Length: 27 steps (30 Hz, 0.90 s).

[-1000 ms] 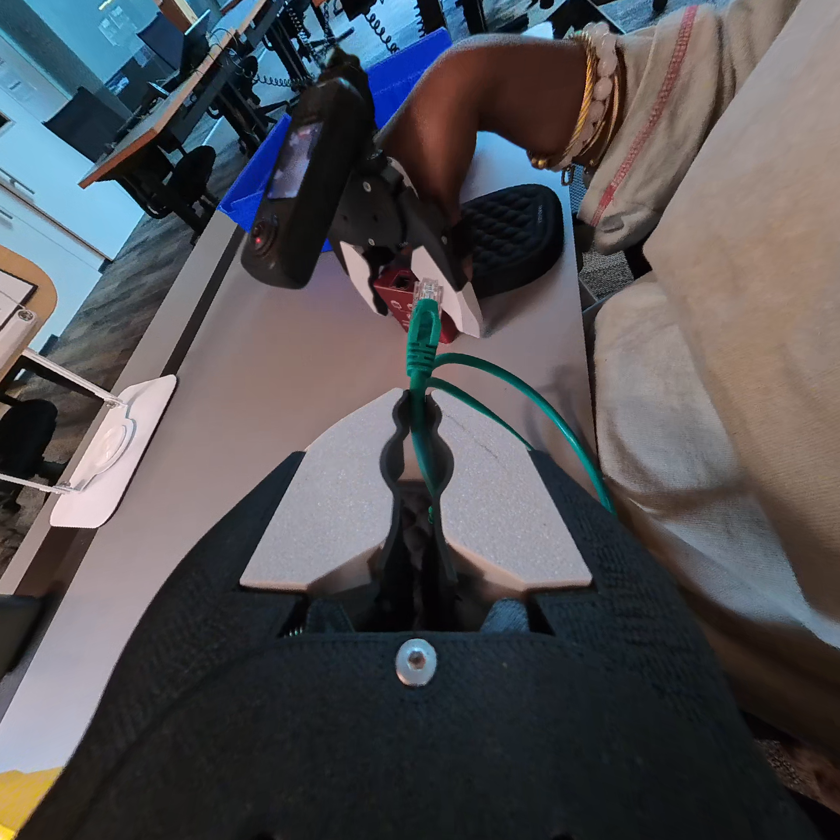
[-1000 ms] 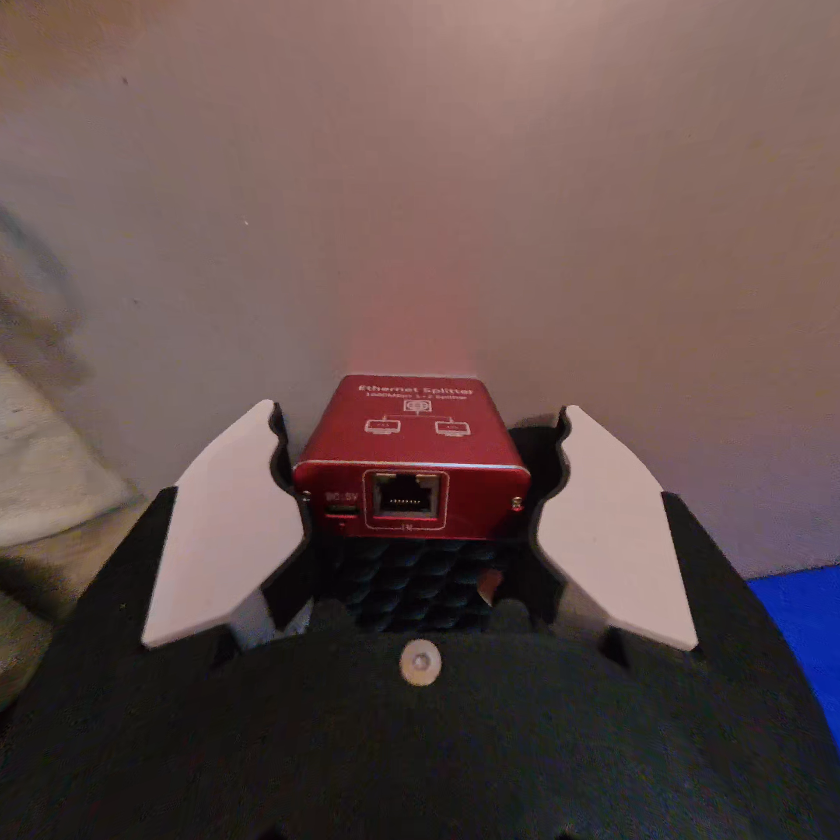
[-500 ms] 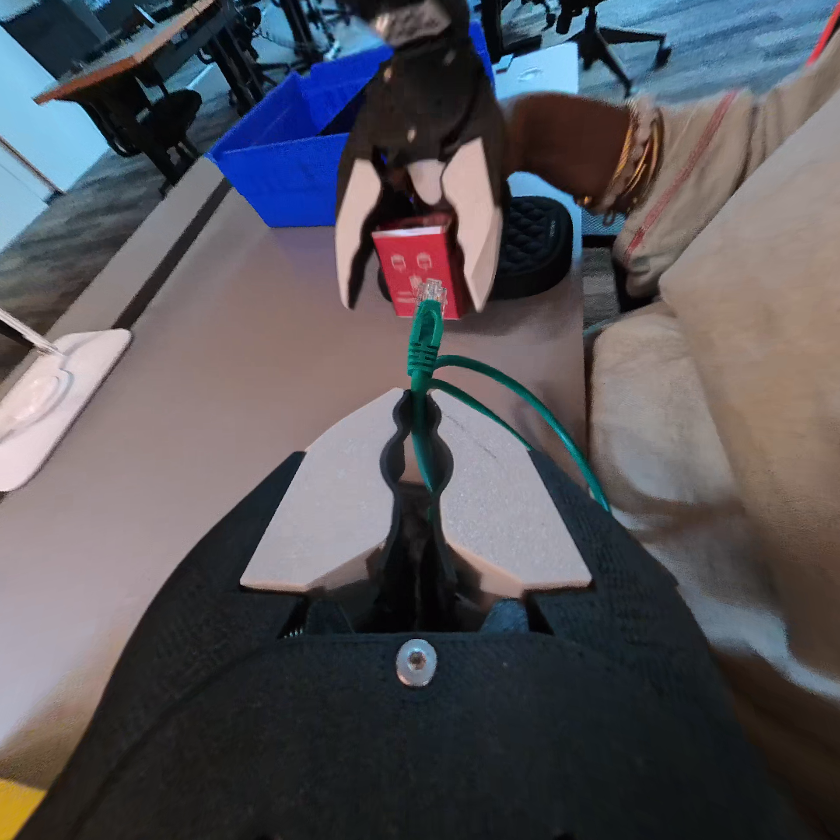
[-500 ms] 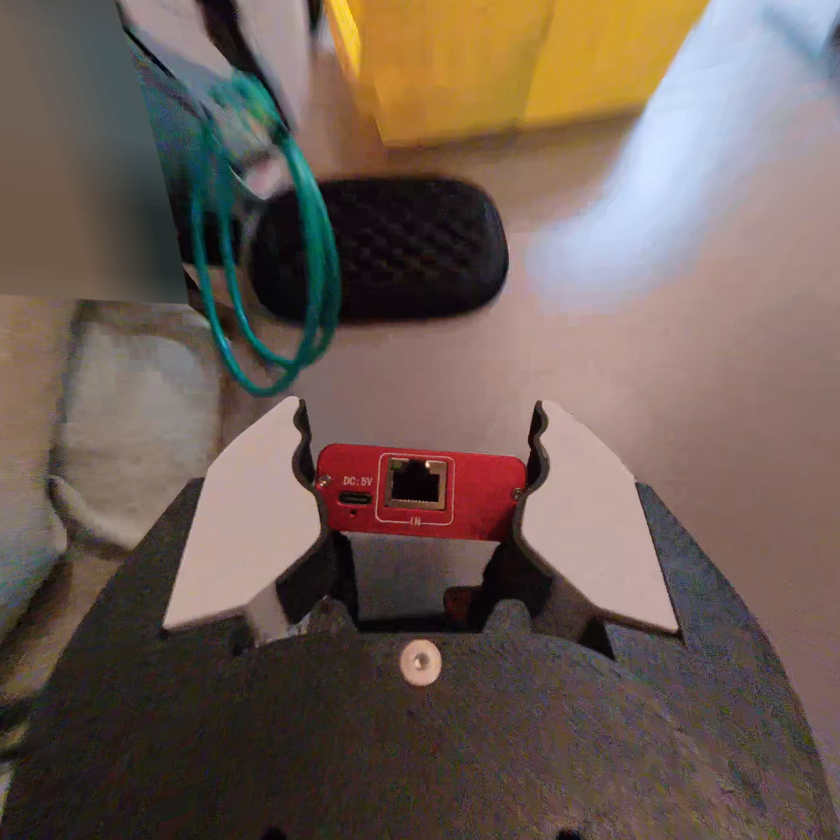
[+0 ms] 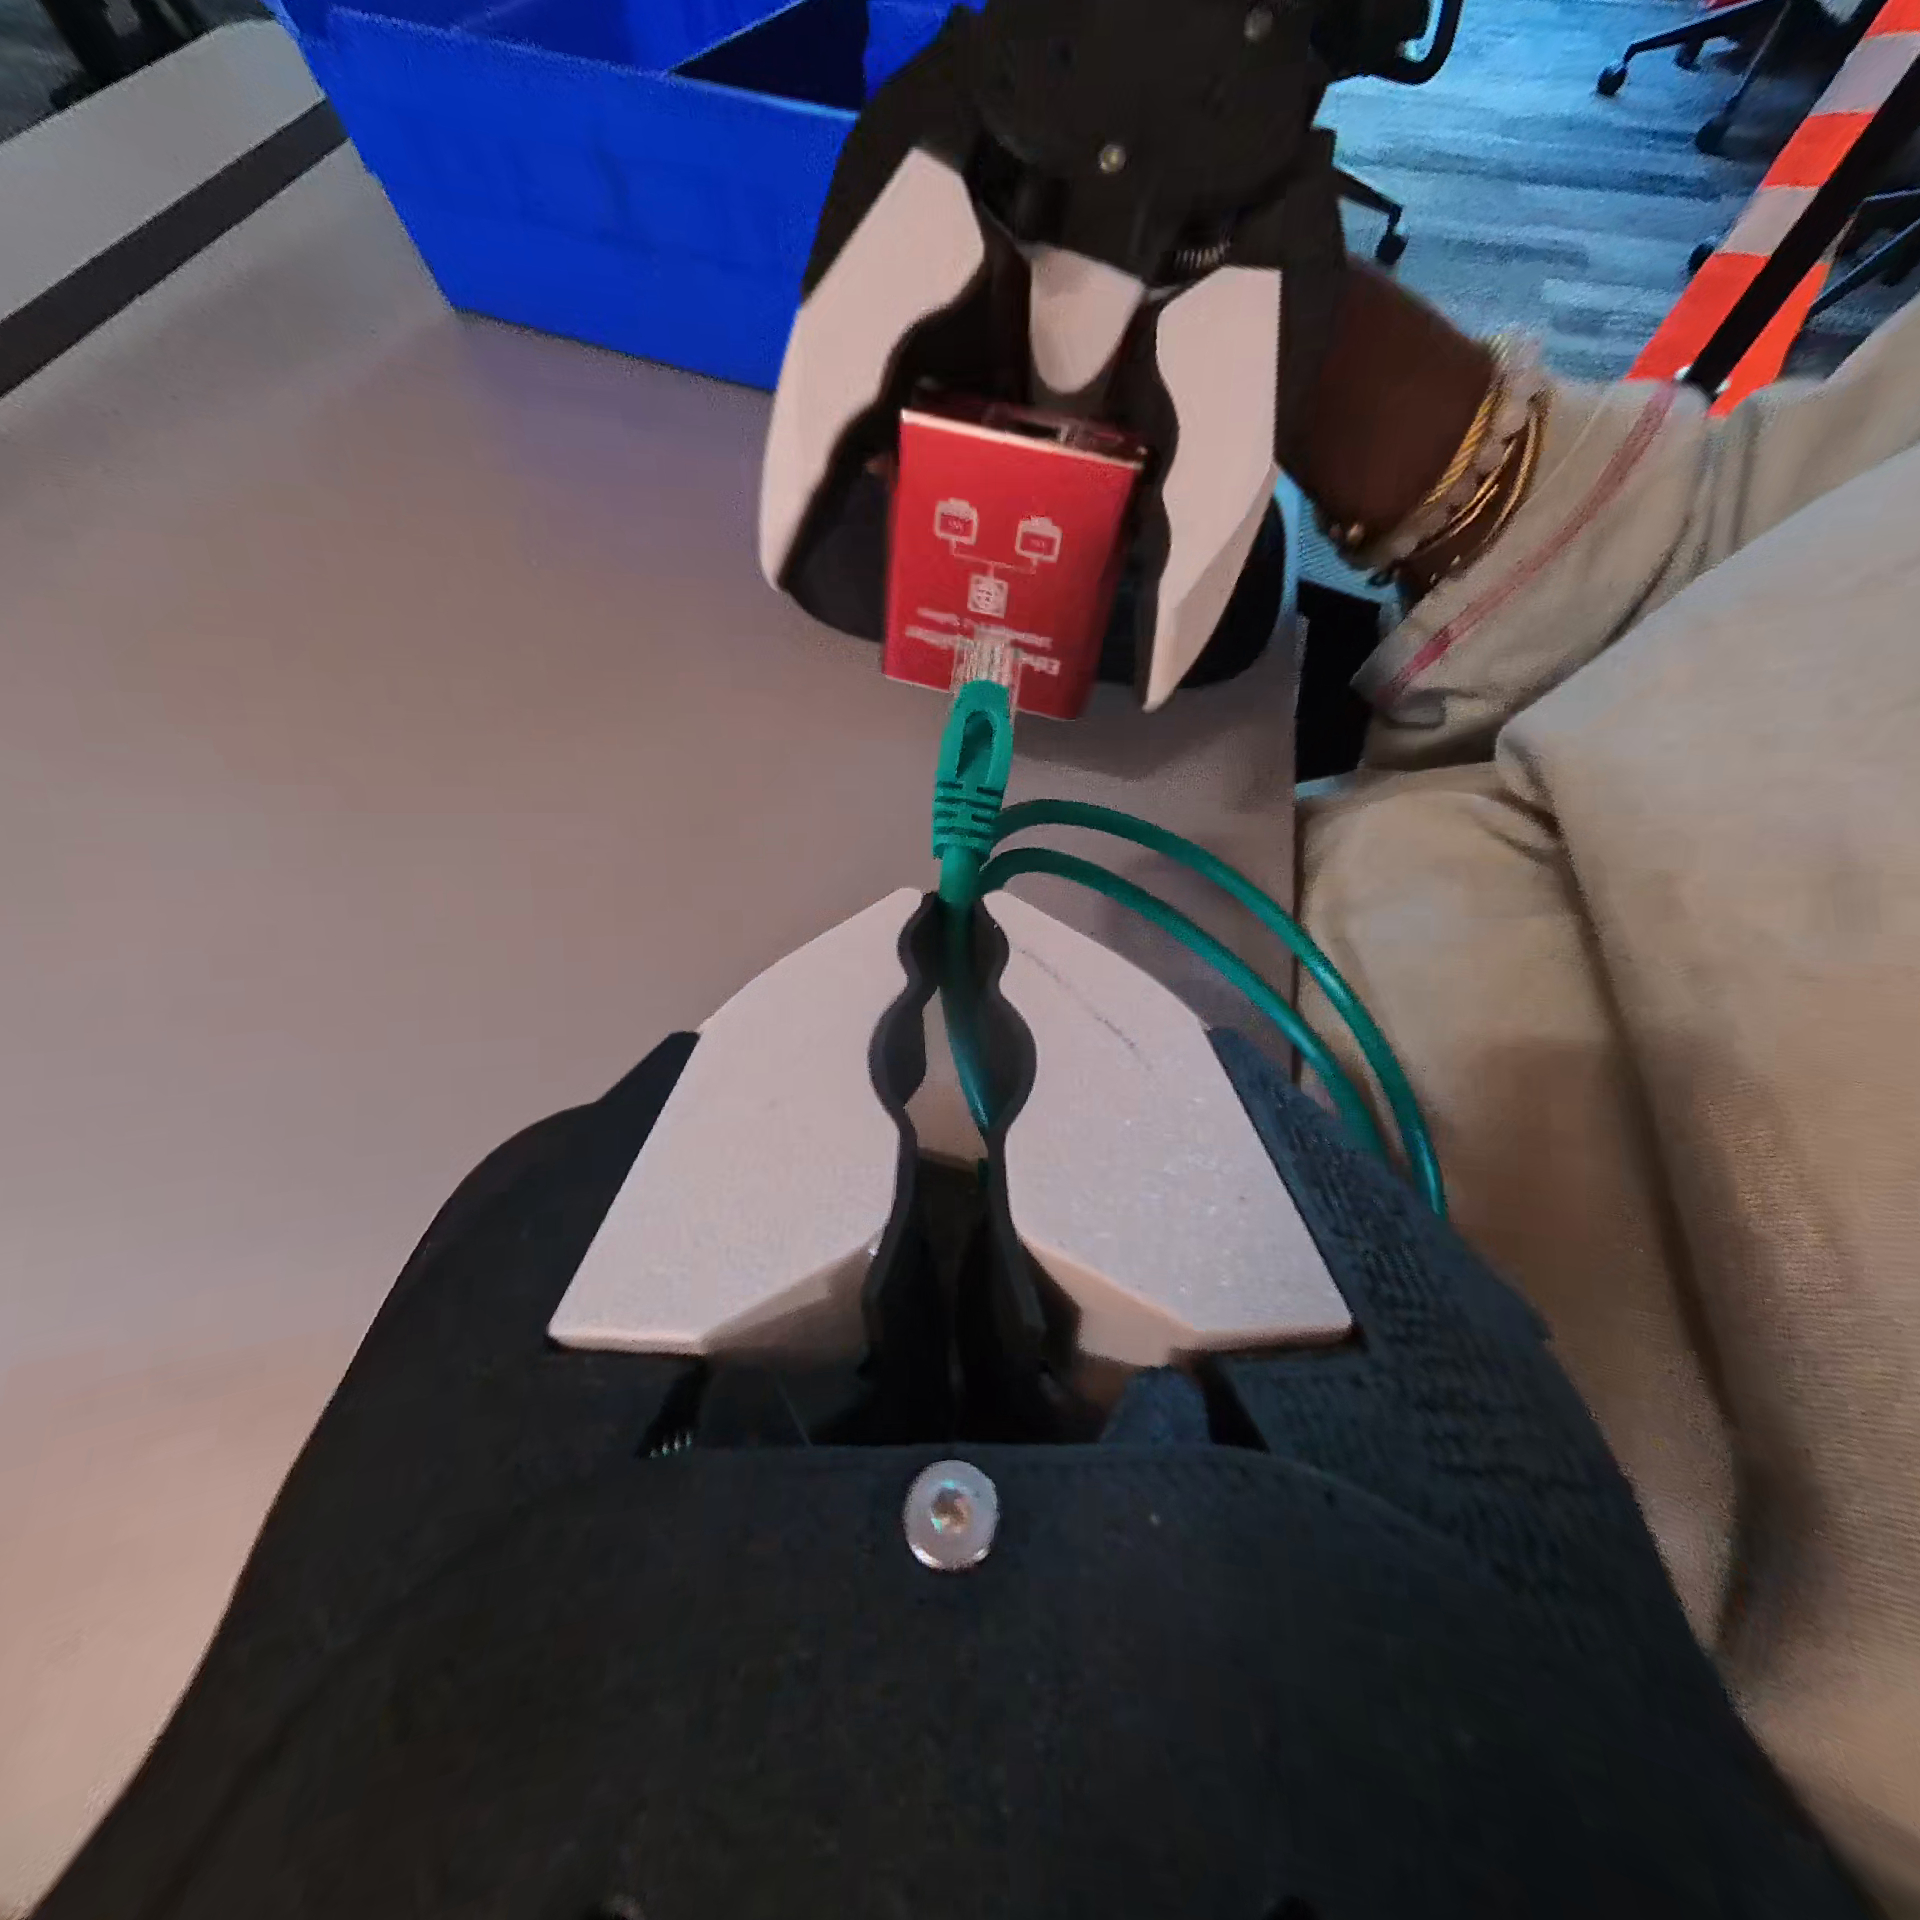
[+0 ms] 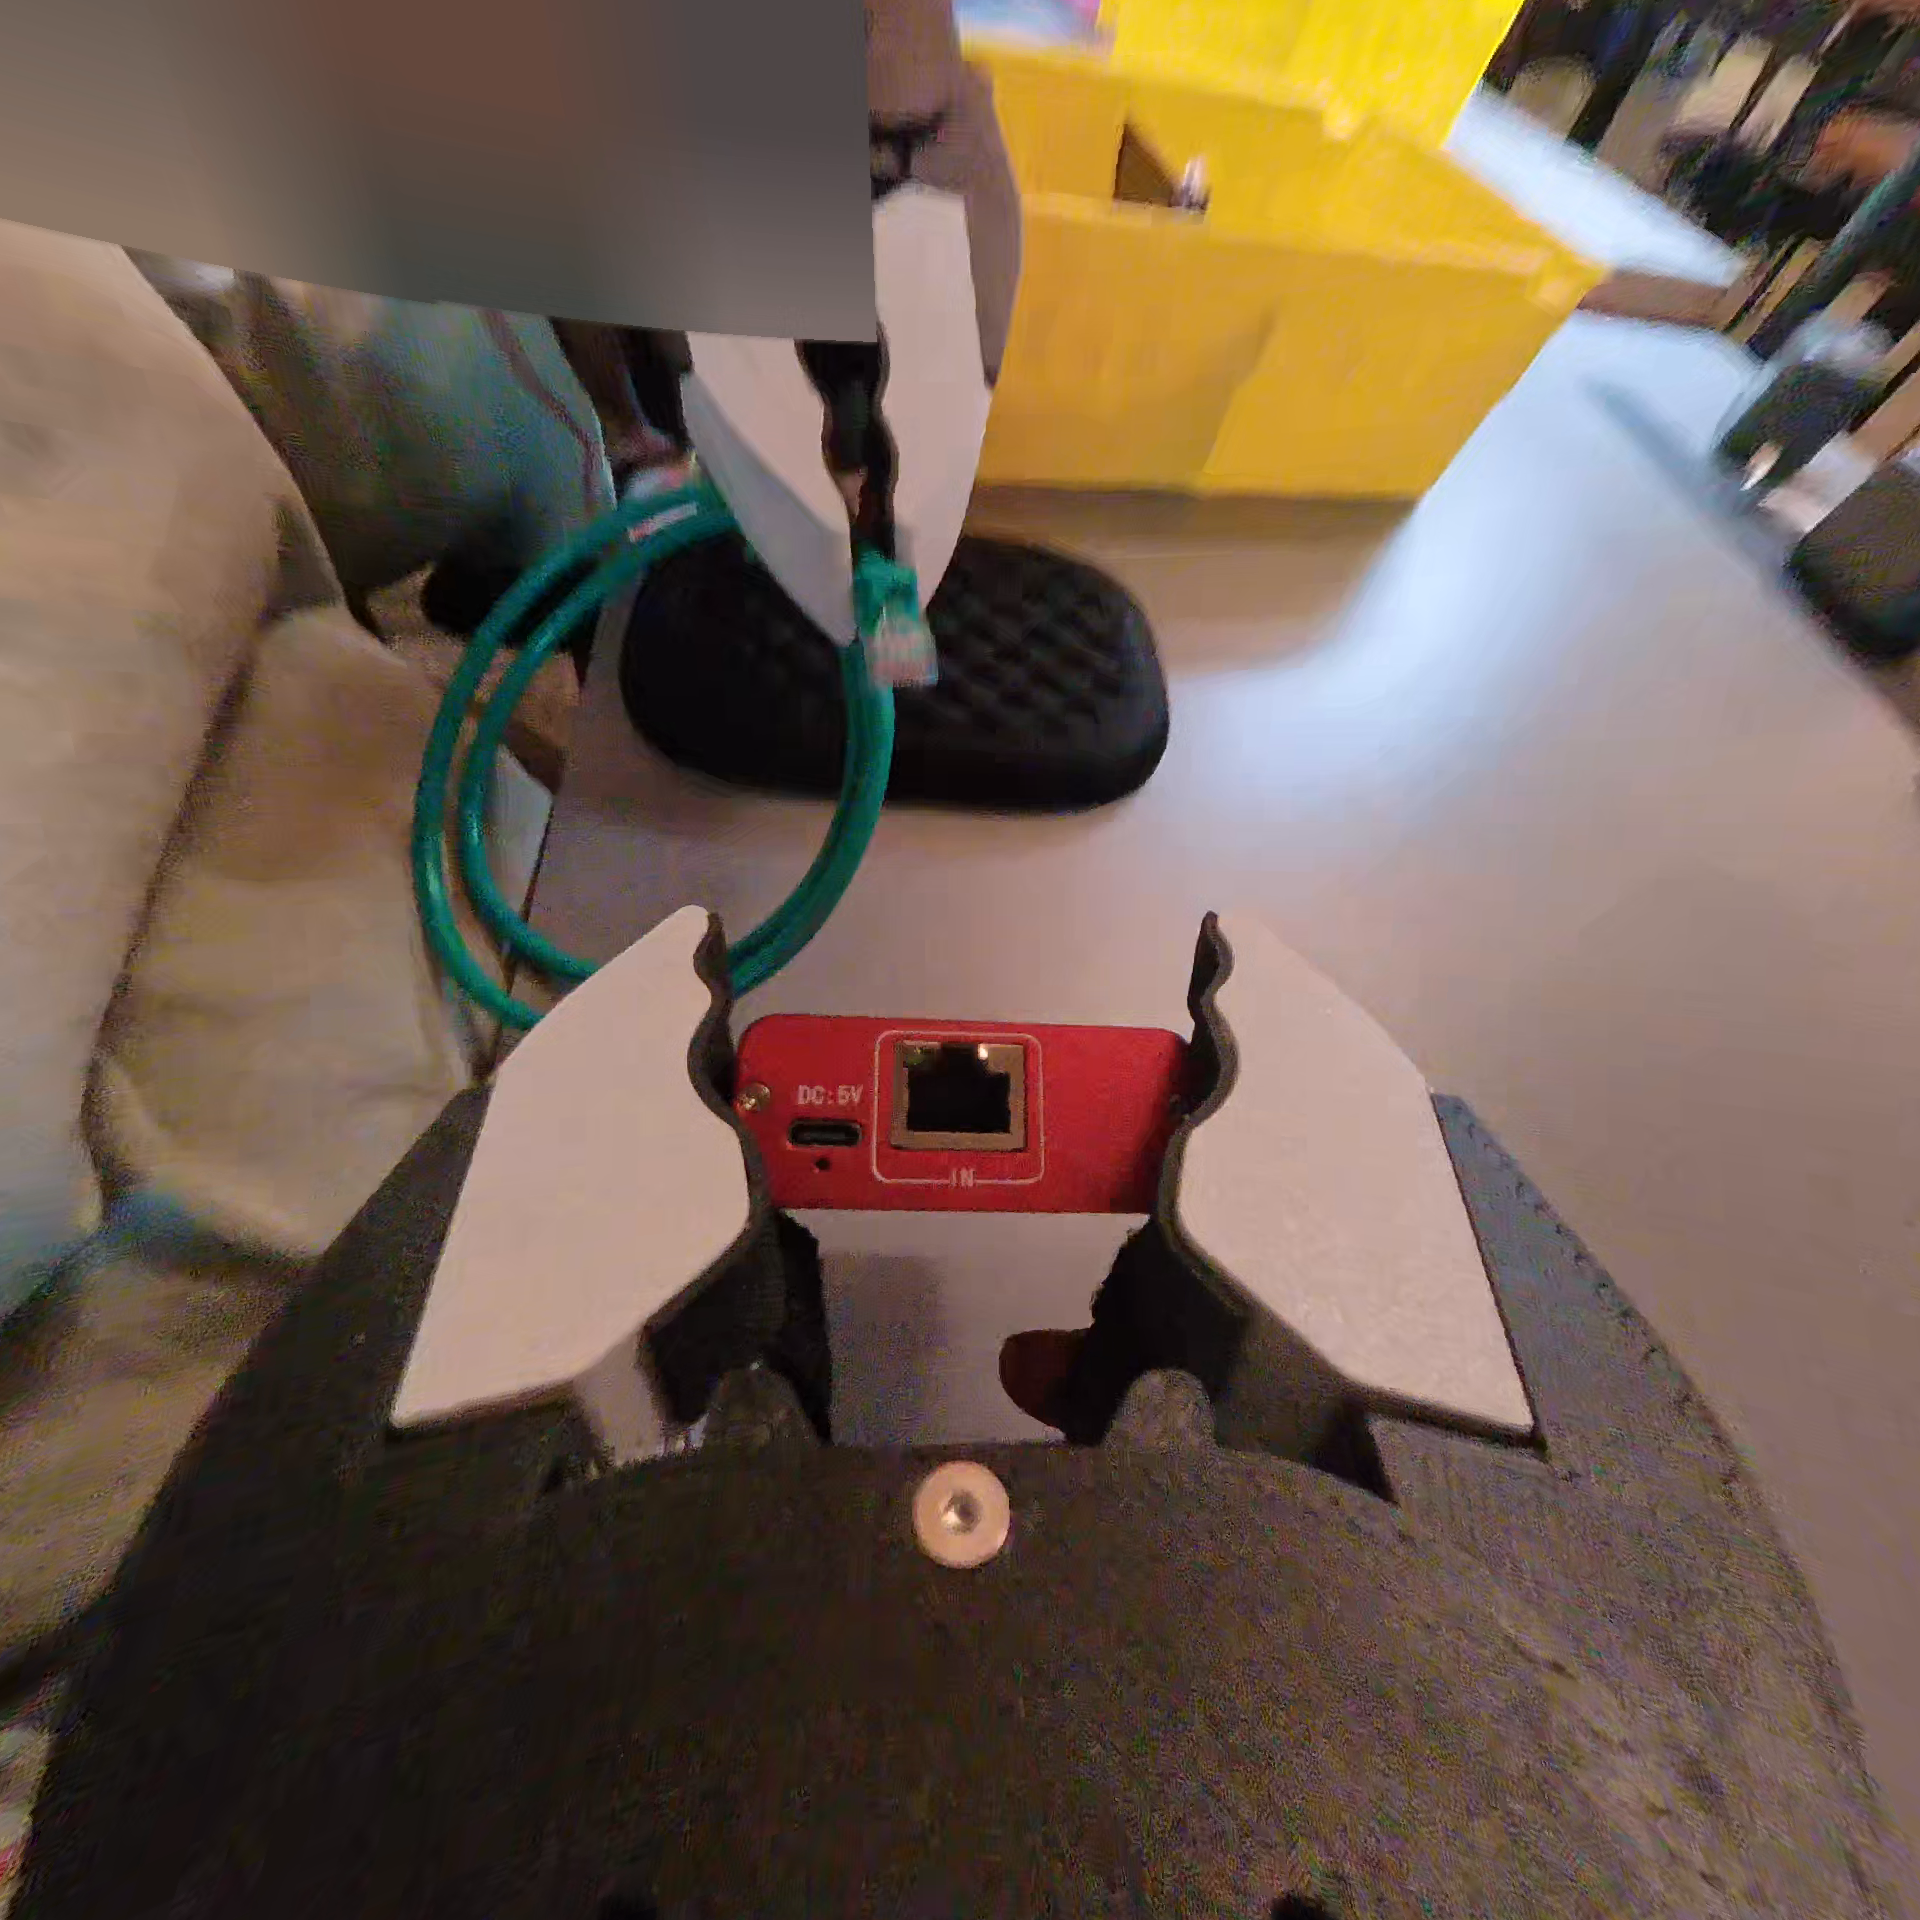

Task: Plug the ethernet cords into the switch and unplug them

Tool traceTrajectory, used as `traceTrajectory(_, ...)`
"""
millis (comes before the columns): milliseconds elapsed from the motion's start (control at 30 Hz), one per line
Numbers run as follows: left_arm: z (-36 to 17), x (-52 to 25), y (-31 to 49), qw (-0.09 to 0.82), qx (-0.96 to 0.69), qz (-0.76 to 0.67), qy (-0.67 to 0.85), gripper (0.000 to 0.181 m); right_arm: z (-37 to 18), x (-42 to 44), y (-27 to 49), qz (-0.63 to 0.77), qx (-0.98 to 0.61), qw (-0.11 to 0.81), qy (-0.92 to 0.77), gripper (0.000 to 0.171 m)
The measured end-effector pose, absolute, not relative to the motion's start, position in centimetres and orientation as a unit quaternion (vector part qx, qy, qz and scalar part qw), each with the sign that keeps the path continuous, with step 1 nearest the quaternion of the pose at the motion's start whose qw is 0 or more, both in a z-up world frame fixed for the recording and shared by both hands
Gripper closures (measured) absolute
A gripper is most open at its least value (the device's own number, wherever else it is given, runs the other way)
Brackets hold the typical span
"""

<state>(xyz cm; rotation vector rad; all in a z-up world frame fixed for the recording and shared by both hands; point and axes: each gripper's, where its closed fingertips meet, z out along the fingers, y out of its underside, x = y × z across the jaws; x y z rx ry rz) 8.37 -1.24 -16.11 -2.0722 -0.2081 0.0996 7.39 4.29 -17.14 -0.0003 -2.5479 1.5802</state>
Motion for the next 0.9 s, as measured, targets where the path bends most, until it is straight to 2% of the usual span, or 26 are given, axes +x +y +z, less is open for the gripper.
traceTrajectory(200,-16.6,8.1,-1.8,0.496,-0.862,0.046,-0.088,0.175,-21.3,7.5,5.7,0.360,0.000,0.039,-0.932,0.085)
traceTrajectory(600,-16.5,8.0,-2.2,0.498,-0.861,0.056,-0.085,0.175,-22.4,7.5,7.3,0.296,-0.010,0.041,-0.954,0.084)
traceTrajectory(667,-16.5,8.0,-2.2,0.499,-0.861,0.057,-0.085,0.175,-22.0,7.5,7.5,0.286,-0.021,0.040,-0.957,0.073)
traceTrajectory(800,-16.4,7.9,-2.3,0.497,-0.862,0.061,-0.084,0.175,-21.8,7.3,9.1,0.199,-0.065,0.033,-0.977,0.065)
traceTrajectory(900,-16.4,7.9,-2.4,0.498,-0.861,0.063,-0.084,0.175,-22.3,7.8,9.6,0.130,-0.091,0.022,-0.987,0.070)
